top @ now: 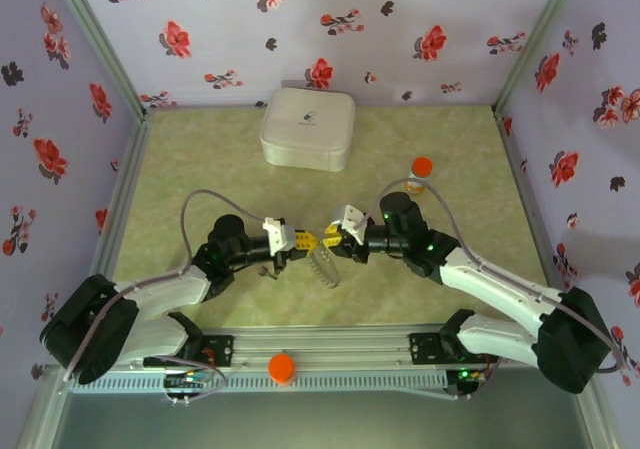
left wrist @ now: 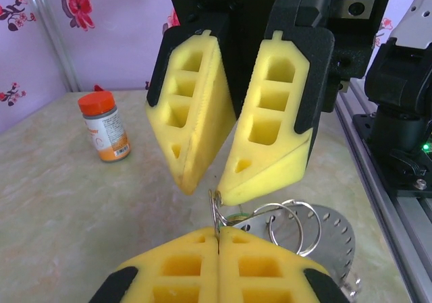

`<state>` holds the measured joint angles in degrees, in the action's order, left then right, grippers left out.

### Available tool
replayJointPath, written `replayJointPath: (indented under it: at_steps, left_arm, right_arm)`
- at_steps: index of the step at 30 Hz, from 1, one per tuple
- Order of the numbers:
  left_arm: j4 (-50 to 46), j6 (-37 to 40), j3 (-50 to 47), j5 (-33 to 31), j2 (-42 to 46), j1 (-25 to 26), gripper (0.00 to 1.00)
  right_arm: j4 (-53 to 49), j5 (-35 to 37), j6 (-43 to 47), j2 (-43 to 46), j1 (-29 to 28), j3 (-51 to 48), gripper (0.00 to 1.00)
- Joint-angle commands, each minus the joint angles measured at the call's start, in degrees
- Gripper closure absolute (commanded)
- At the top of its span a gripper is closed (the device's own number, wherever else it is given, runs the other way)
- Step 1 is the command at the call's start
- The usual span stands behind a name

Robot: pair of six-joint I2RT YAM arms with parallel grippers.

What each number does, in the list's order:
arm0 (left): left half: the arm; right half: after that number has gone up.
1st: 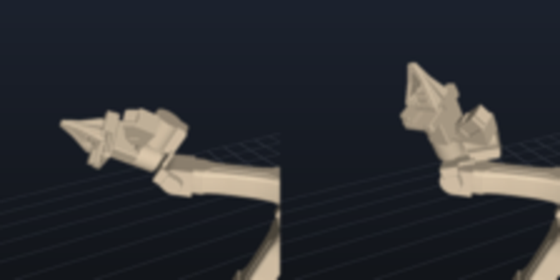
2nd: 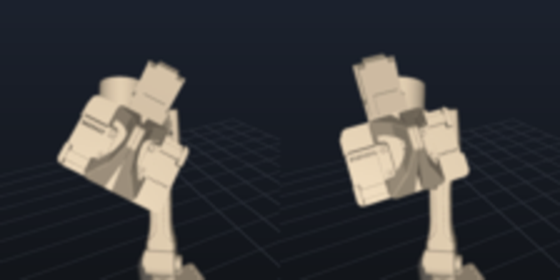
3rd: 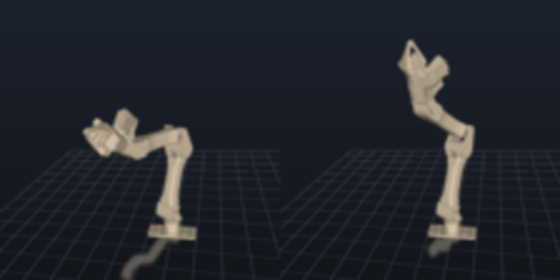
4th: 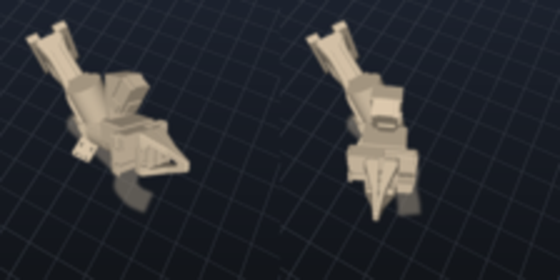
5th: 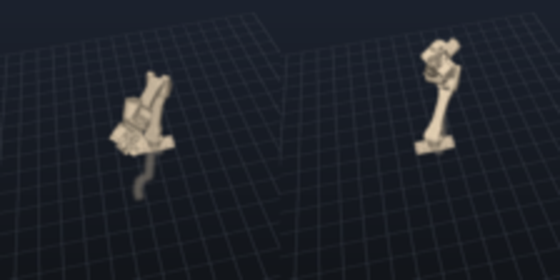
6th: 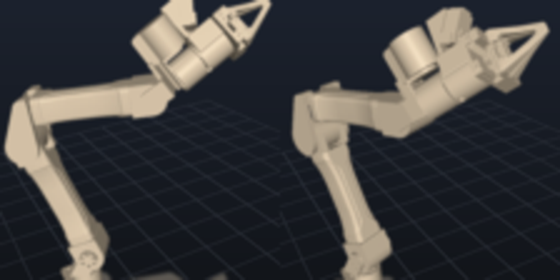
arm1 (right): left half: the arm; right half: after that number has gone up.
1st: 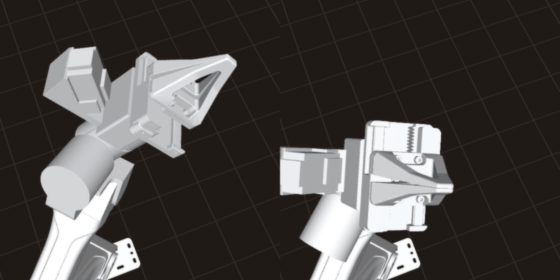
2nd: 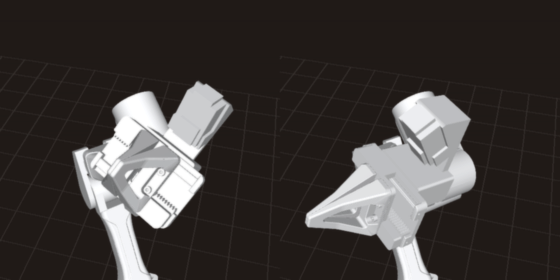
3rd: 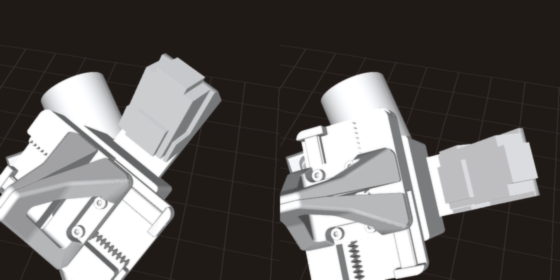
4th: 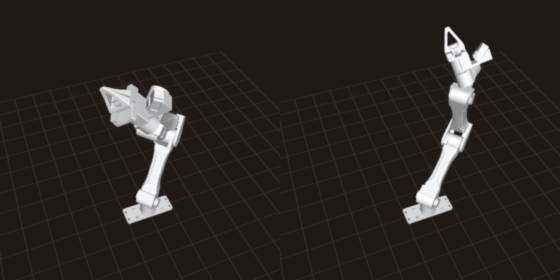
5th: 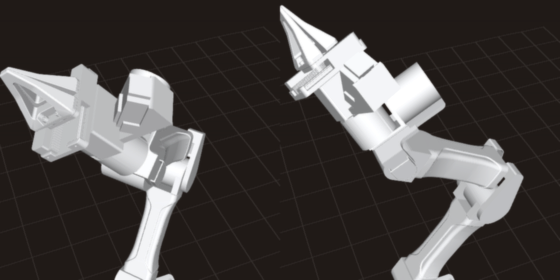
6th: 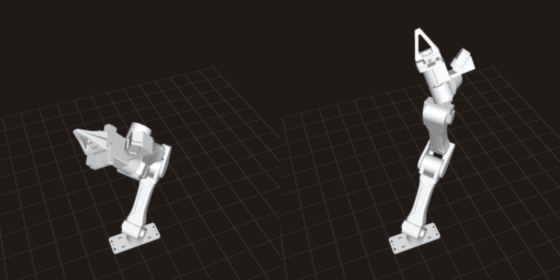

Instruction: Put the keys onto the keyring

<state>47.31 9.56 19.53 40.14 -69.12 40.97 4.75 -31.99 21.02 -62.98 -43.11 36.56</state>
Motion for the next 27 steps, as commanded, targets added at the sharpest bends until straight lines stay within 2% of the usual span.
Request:
replayJointPath:
  at_steps: [1, 9, 16, 17, 18, 19, 21, 27]
  left_arm:
    - [4.5, -0.6, 0.9, 3.4, 0.6, 0.5, 1.00]
    - [4.2, -0.4, 1.2, 3.5, 0.6, 0.5, 1.00]
    - [3.8, -0.2, 1.1, 2.6, 0.6, 0.5, 1.00]
    - [3.5, -0.3, 1.0, 1.3, 0.8, 0.5, 0.95]
    - [2.8, -0.4, 1.0, 0.0, 1.1, 0.5, 0.84]
    - [1.1, -0.2, 1.2, -1.1, 1.6, 0.5, 0.78]
    - [-3.9, 1.6, 2.2, -1.7, 3.1, 0.6, 0.71]
    - [-19.6, 8.9, 5.8, -2.3, 5.8, 1.3, 0.71]
  right_arm:
    - [2.4, -3.9, 0.4, -1.6, -0.3, 0.7, 0.77]
    - [2.0, -6.9, 0.1, -2.8, -0.4, 1.1, 0.78]
    - [0.5, -7.5, 1.3, -2.3, -0.4, 1.6, 1.00]
    - [-0.4, -7.3, 1.9, -2.1, -0.5, 2.1, 1.00]
    - [-1.8, -6.9, 2.6, -1.9, -0.6, 2.6, 1.00]
    - [-4.3, -6.2, 4.0, -2.0, -0.9, 3.5, 1.00]
    - [-10.4, -3.7, 7.3, -2.1, -1.8, 6.0, 1.00]
    - [-23.0, 4.3, 14.6, -4.0, -5.1, 12.2, 1.00]
